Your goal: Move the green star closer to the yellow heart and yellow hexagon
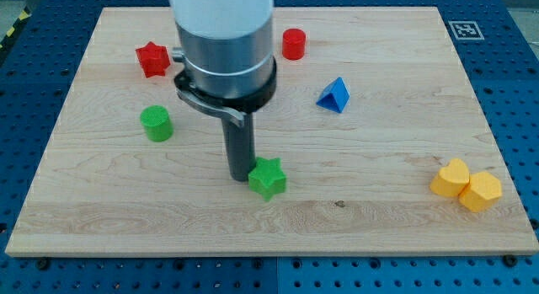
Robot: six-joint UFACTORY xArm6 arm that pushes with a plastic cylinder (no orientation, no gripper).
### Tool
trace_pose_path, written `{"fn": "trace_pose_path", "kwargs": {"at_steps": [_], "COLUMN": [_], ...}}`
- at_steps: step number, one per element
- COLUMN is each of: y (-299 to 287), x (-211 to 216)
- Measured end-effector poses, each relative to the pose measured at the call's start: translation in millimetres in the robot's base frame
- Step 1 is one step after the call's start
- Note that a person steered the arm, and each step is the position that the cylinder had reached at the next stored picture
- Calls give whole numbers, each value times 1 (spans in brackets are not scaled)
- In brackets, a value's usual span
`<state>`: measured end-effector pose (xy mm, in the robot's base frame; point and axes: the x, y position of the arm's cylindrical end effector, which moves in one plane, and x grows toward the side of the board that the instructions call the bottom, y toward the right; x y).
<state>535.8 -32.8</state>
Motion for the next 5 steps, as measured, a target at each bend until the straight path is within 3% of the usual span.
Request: {"fn": "trace_pose_path", "kwargs": {"at_steps": [1,5], "y": [19,134], "x": [18,22]}}
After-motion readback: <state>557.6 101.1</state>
